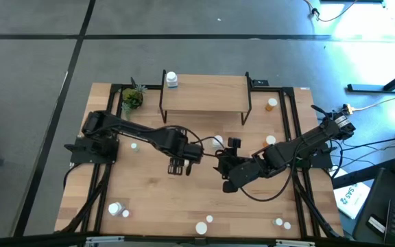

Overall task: Pick and place medicine bottles onto shelf by color
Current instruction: Put the top right blue pill bottle on the shelf

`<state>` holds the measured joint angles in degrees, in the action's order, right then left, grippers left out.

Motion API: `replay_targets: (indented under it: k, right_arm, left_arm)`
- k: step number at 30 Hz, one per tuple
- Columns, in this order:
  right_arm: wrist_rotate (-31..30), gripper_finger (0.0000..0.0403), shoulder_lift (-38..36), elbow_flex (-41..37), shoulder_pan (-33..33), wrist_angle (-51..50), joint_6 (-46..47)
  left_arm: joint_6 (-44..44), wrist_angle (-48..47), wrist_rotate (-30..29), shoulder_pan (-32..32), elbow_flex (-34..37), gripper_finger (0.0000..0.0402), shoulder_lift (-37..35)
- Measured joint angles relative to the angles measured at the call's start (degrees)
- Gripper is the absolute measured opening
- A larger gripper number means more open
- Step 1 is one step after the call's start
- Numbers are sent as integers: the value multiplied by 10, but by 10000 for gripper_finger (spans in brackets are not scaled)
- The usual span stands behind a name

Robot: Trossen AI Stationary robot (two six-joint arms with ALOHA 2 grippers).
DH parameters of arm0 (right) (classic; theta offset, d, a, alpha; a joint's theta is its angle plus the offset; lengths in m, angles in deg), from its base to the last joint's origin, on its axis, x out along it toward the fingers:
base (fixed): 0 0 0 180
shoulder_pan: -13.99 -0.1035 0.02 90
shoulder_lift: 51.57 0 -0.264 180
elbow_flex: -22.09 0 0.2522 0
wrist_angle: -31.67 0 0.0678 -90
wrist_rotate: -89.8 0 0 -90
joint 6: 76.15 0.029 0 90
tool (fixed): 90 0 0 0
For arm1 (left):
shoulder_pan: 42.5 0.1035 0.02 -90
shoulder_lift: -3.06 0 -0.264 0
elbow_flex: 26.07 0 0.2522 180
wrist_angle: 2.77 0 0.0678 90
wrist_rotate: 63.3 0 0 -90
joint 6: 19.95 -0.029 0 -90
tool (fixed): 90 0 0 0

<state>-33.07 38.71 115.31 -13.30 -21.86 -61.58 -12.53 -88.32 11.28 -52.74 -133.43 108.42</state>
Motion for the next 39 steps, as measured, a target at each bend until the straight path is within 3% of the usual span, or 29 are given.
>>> replay_targets:
  k: [11,17,22,33,39]
  right_arm:
    - [-6,200,0,1,0,40,-1]
    - [4,200,0,0,0,77,1]
    - [2,200,0,0,0,88,1]
    - [1,200,0,0,0,97,19]
    - [64,200,1,0,7,115,-41]
  left_arm:
    - [9,-52,10,-6,1,207,-90]
    - [48,-111,56,-16,-1,207,-99]
    - [68,-134,57,-40,0,207,-97]
    - [167,-136,-10,-127,0,207,-158]
    - [234,-134,-36,-184,0,207,-194]
